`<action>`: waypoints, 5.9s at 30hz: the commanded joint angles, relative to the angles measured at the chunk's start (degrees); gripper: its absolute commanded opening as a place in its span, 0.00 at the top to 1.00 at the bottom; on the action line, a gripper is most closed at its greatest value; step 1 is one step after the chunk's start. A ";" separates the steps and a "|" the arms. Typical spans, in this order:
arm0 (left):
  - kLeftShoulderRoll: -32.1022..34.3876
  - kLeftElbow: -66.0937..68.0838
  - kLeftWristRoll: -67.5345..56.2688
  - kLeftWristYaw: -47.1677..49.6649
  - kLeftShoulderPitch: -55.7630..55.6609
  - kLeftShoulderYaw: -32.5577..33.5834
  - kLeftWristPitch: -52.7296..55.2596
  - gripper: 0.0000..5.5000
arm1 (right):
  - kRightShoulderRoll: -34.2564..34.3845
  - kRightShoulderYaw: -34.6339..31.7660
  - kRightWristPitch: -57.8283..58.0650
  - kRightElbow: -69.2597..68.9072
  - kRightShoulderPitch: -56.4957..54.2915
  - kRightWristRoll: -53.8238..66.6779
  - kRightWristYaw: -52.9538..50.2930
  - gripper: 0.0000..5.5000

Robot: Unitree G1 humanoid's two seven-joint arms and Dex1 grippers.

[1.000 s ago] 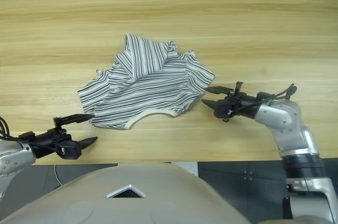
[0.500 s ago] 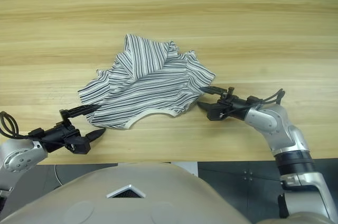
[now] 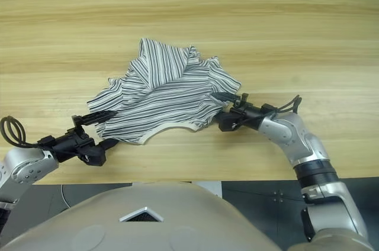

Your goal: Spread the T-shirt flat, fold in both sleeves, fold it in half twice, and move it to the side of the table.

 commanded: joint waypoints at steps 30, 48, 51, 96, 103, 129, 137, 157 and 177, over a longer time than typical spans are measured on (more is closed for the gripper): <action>5.79 9.04 8.08 -1.52 0.21 -5.70 6.56 0.78 | -1.43 3.32 2.45 1.80 -0.51 -1.67 0.85 0.98; 16.68 -26.95 -45.81 -18.46 10.52 -7.92 16.51 0.98 | -14.41 1.41 19.50 -27.96 6.97 42.19 28.34 0.98; 24.31 -35.64 -63.18 -26.73 13.73 3.18 20.23 0.98 | -22.49 -3.45 26.27 -34.81 7.28 54.08 37.04 0.98; -8.35 83.47 -9.39 5.41 -99.27 -16.82 -1.95 0.98 | 17.52 -0.68 17.36 61.94 -72.57 7.55 -2.72 0.98; 10.06 23.50 -31.42 -4.45 -47.89 2.34 -2.36 0.98 | 8.32 -8.76 27.52 10.67 -32.71 28.88 21.34 0.98; 16.66 -13.61 -8.01 -28.72 21.63 3.01 14.63 0.98 | -12.78 0.78 36.64 -34.06 8.83 17.29 34.20 0.98; 15.35 -16.28 -4.36 -26.74 18.97 5.44 14.61 0.92 | -13.02 3.41 33.24 -34.24 11.27 11.19 30.55 0.94; 15.22 -28.42 -11.82 -44.76 36.52 15.62 21.84 0.68 | -33.99 -9.74 41.30 -49.70 11.04 34.34 54.90 0.71; 13.04 -28.87 -21.52 -45.56 22.36 19.87 23.26 0.68 | 33.20 10.55 28.42 47.10 -40.65 12.10 -0.27 0.71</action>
